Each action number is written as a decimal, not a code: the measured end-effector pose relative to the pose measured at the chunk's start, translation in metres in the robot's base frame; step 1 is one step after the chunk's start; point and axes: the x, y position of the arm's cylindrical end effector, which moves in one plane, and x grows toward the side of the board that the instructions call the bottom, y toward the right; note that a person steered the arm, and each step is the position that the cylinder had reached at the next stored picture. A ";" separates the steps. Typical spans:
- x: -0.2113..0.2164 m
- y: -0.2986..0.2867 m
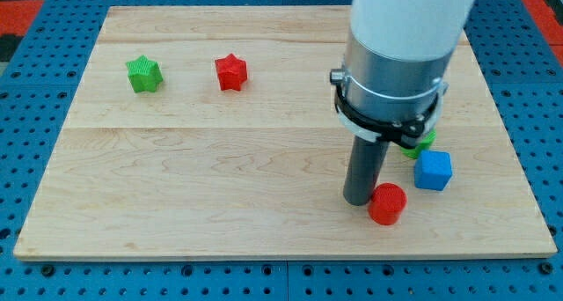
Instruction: Push the red star towards the blue triangle
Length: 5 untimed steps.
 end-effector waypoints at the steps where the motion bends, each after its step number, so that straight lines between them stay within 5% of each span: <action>1: 0.009 0.003; 3: 0.009 0.054; 5: -0.018 0.006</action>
